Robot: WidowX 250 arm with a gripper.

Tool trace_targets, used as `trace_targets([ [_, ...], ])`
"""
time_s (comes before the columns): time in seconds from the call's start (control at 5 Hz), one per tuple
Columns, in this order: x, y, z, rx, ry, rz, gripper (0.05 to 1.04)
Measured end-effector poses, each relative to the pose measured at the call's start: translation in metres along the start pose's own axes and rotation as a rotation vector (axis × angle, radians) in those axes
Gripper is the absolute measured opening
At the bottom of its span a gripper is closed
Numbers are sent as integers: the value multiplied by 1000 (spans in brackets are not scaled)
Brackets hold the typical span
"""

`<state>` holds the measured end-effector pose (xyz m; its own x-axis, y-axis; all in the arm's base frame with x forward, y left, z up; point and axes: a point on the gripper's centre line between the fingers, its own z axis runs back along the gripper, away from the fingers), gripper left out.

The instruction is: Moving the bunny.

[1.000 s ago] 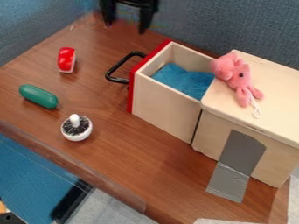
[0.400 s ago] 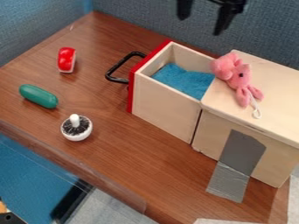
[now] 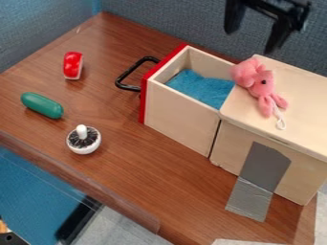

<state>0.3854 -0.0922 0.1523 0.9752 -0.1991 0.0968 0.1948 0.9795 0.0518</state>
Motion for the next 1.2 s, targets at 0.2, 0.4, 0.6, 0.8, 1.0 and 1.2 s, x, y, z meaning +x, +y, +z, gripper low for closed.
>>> trace_targets([
  [0.2, -5, -5, -18, -8, 69, -1, 1001],
  [0.4, -12, -4, -31, 2, 125, 5, 1001],
  [0.6, -19, -1, -37, 25, 157, 18, 952],
  [0.8, -24, -5, -40, 33, 150, -6, 677],
  [1.0, -24, -6, -41, 44, 150, -39, 410],
  [1.2, -25, -5, -40, 56, 151, -52, 299],
])
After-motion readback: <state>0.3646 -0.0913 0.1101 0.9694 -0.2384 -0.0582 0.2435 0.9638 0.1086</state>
